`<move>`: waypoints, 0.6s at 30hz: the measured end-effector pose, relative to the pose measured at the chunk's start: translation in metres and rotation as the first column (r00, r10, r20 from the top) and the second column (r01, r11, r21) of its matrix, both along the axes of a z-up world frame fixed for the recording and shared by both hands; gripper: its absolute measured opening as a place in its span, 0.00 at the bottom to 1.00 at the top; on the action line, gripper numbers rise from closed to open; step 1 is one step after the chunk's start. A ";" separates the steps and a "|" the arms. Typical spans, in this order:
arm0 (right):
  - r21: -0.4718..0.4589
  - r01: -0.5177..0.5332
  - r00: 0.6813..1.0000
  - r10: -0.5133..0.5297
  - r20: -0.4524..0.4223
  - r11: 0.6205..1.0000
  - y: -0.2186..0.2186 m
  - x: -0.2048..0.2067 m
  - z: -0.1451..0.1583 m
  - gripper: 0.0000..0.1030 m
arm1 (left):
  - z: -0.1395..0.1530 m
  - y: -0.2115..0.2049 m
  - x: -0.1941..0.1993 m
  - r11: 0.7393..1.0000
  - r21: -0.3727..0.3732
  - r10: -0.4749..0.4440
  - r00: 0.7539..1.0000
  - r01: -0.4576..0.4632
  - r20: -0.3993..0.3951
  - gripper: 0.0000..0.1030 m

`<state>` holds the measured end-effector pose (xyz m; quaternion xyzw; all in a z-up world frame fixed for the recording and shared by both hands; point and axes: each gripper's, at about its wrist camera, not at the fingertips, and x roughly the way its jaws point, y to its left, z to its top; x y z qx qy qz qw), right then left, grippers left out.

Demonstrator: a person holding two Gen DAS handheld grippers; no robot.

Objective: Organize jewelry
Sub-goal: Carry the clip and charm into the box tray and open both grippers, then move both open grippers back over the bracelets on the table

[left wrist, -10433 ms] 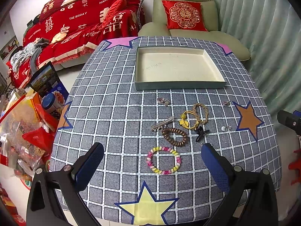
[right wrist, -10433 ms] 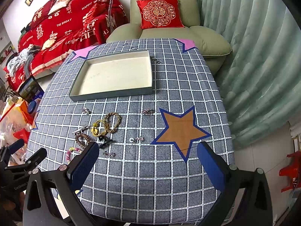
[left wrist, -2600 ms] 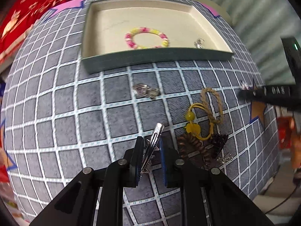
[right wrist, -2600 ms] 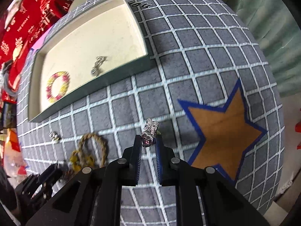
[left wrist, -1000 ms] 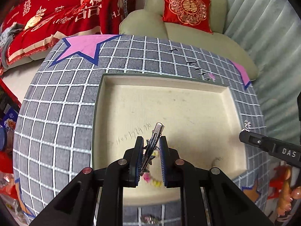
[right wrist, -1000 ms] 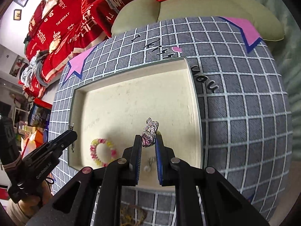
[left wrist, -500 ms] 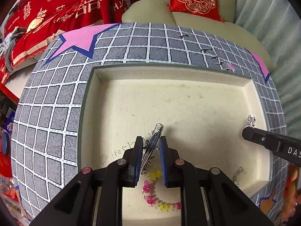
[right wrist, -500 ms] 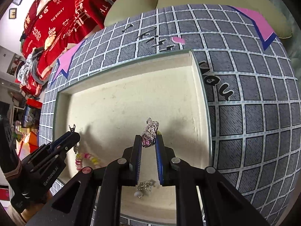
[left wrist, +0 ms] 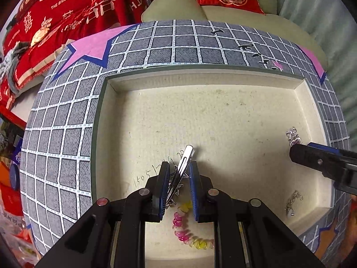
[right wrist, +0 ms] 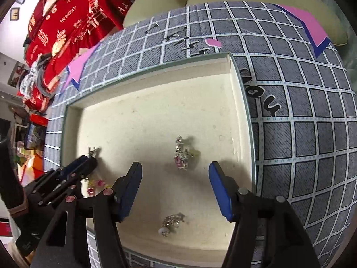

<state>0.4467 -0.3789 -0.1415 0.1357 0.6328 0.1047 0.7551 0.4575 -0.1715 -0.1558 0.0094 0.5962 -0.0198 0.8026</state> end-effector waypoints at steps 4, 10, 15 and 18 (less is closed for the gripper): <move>0.044 0.028 0.999 -0.029 0.016 0.999 -0.005 -0.003 0.011 0.64 | 0.009 0.002 -0.003 1.000 -0.009 0.002 1.000 -0.002 0.022 0.32; 0.088 0.070 0.996 -0.074 0.044 0.994 -0.018 -0.016 0.035 0.65 | 0.029 0.002 -0.006 1.000 0.009 0.002 0.994 -0.003 0.109 1.00; 0.132 0.103 0.992 -0.112 0.061 0.986 -0.025 -0.028 0.053 0.78 | 0.046 0.002 -0.011 1.000 0.015 -0.020 0.988 0.018 0.155 1.00; 0.153 0.121 0.989 -0.132 0.069 0.981 -0.028 -0.038 0.063 0.83 | 0.060 0.003 -0.019 0.999 -0.001 -0.041 0.985 0.042 0.169 1.00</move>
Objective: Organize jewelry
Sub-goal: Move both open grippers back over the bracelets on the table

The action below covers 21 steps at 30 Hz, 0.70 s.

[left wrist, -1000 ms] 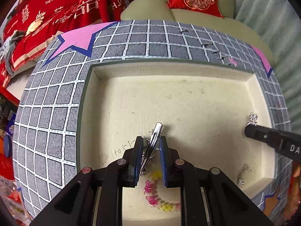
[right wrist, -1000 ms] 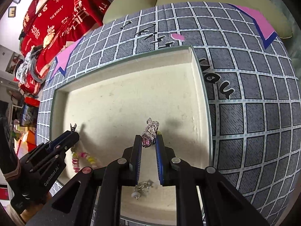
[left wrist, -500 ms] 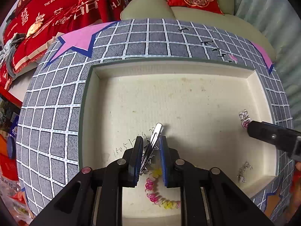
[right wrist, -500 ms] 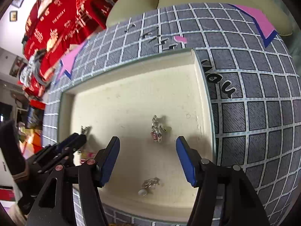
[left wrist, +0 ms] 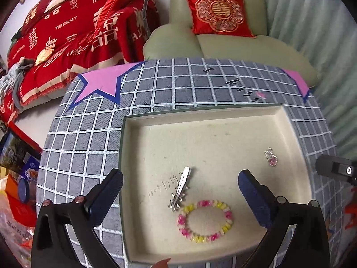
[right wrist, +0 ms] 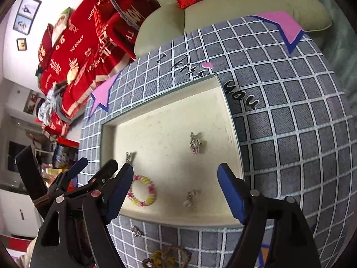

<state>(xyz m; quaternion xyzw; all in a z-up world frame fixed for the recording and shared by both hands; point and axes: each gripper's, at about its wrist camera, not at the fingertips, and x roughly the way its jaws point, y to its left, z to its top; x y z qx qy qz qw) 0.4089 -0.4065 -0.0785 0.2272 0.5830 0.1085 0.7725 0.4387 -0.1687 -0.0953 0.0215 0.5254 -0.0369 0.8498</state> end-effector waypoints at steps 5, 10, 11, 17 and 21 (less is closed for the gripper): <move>0.037 0.037 0.999 -0.037 0.002 0.999 -0.004 -0.022 0.010 1.00 | 0.016 0.010 -0.027 1.000 -0.017 0.001 1.000 -0.001 -0.008 1.00; 0.028 0.036 0.999 -0.036 -0.022 0.999 -0.002 -0.047 0.014 1.00 | 0.021 0.022 -0.065 1.000 -0.010 0.012 1.000 -0.012 -0.026 1.00; 0.022 0.036 0.999 -0.035 -0.029 0.999 -0.001 -0.053 0.014 1.00 | 0.020 0.025 -0.074 1.000 -0.006 0.012 0.999 -0.012 -0.036 1.00; -0.033 0.021 0.997 -0.023 -0.074 0.999 0.000 -0.092 0.008 1.00 | 0.007 0.037 -0.116 1.000 0.006 0.003 0.994 -0.003 -0.111 1.00; -0.070 0.017 0.992 -0.025 -0.122 0.997 0.002 -0.117 -0.003 1.00 | -0.006 0.039 -0.146 1.000 -0.005 -0.001 0.984 0.000 -0.177 1.00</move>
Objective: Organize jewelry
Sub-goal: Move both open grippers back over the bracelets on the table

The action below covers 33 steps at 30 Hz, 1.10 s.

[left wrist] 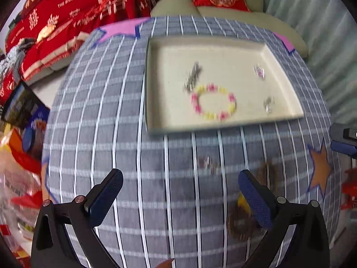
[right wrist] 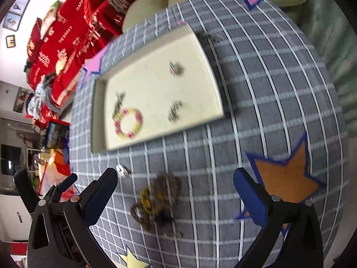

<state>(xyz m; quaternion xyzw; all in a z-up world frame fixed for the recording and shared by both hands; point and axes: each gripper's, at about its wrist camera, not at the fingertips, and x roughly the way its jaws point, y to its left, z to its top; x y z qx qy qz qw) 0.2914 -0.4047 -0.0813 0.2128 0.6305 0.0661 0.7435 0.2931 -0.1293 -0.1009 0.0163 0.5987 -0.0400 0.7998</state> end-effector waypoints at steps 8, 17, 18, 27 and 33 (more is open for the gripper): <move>-0.057 0.015 0.996 -0.020 -0.089 0.998 0.004 -0.033 -0.023 1.00 | -0.026 0.000 -0.044 1.000 -0.029 -0.009 0.995 0.006 -0.101 1.00; -0.149 -0.024 0.990 0.002 -0.144 0.989 0.014 -0.046 -0.041 1.00 | -0.044 -0.008 -0.058 0.999 -0.042 -0.030 0.991 0.025 -0.133 1.00; -0.155 -0.026 0.989 0.003 -0.146 0.988 0.015 -0.045 -0.044 1.00 | -0.045 -0.010 -0.057 0.999 -0.042 -0.031 0.991 0.025 -0.133 1.00; -0.214 -0.062 0.986 0.027 -0.162 0.975 0.020 -0.034 -0.061 1.00 | -0.065 -0.027 -0.062 0.999 -0.008 -0.048 0.987 0.048 -0.152 1.00; -0.260 -0.115 0.982 0.072 -0.172 0.959 0.033 -0.019 -0.073 0.91 | -0.072 -0.030 -0.071 0.999 -0.003 -0.051 0.989 0.051 -0.141 1.00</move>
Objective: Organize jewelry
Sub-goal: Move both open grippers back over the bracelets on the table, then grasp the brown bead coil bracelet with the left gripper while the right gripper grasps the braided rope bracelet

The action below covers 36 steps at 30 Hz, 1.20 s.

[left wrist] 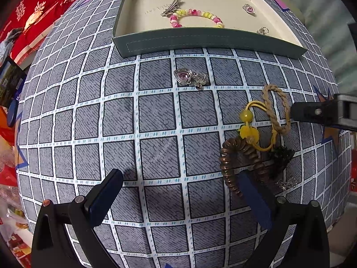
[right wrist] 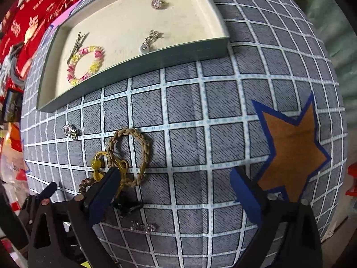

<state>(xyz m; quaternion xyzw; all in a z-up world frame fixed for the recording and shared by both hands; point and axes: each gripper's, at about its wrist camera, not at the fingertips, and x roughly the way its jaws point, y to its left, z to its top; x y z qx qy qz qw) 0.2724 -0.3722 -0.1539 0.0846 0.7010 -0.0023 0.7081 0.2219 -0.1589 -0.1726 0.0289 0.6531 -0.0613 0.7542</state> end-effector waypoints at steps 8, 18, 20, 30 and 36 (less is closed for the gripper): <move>-0.116 -0.087 0.996 0.086 -0.009 0.990 0.015 0.014 -0.012 0.79 | -0.003 0.010 0.006 1.000 0.019 -0.001 1.000 0.001 -0.001 1.00; -0.152 -0.189 0.980 0.196 0.033 0.970 0.056 0.013 -0.007 0.39 | 0.007 -0.012 0.002 0.997 0.024 -0.071 0.997 0.070 0.015 0.78; -0.149 -0.204 0.977 0.212 0.037 0.967 0.064 0.010 -0.005 0.22 | 0.010 -0.018 0.003 0.996 0.021 -0.092 0.996 0.091 0.023 0.68; -0.022 -0.120 0.992 0.121 0.043 0.993 0.061 0.001 0.017 0.06 | 0.025 -0.029 0.022 0.988 -0.119 -0.097 0.995 0.097 0.001 0.20; 0.042 -0.069 0.996 0.066 0.063 0.997 0.040 -0.009 0.032 0.06 | 0.032 -0.009 0.018 0.985 -0.163 -0.061 0.998 0.062 0.013 0.20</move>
